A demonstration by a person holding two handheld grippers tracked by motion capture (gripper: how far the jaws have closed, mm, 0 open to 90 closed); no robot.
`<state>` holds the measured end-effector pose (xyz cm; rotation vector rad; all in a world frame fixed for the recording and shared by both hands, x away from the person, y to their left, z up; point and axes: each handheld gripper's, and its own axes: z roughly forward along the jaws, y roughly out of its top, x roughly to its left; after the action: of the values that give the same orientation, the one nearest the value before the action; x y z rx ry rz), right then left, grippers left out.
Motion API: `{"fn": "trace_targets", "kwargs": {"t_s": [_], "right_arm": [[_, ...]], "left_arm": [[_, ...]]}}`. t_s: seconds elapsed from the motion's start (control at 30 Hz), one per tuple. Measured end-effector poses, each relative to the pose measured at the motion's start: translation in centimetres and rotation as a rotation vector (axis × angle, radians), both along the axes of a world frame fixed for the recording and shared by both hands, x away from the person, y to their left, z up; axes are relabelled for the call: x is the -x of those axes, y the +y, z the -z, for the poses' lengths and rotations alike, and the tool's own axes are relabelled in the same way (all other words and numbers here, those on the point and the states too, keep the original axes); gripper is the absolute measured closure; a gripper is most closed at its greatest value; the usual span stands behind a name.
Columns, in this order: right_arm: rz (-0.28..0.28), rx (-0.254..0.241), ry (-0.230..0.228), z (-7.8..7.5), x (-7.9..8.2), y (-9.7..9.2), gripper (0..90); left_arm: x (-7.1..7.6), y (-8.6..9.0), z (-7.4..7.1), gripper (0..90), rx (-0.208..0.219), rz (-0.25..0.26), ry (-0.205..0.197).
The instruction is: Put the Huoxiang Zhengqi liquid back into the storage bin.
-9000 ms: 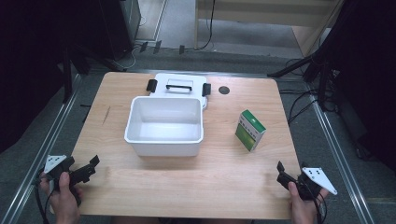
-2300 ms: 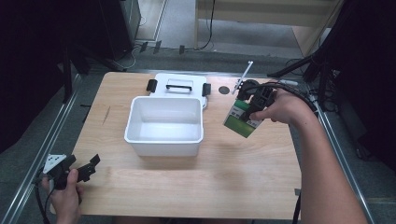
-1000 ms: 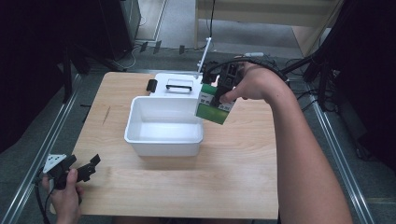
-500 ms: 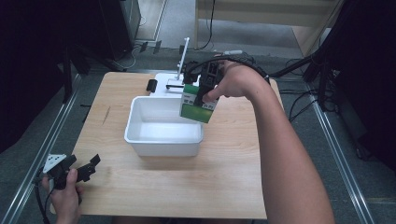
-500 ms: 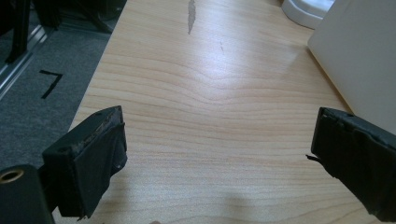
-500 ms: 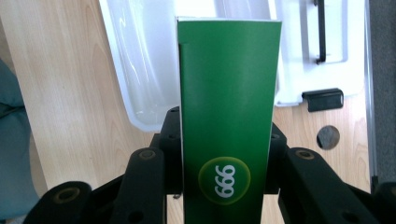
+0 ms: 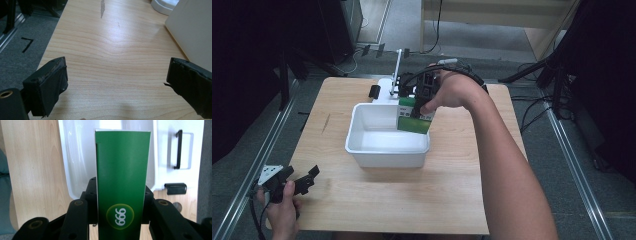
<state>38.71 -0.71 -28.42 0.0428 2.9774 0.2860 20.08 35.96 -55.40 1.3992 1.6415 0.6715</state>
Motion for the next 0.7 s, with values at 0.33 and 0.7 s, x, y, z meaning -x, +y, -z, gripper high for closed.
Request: {"fn": "trace_targets", "kwargs": {"t_s": [0.33,0.7], "right_arm": [[-0.054,0.021,-0.014,1.7,-0.1,0.6,64.3],[-0.071,0.028,-0.003,4.1,-0.4,0.5,64.2]], "left_arm": [[0.0,0.1,0.0,4.1,-0.003,0.003,0.001],[0.0,0.1,0.0,4.1,-0.003,0.004,0.002]]}}
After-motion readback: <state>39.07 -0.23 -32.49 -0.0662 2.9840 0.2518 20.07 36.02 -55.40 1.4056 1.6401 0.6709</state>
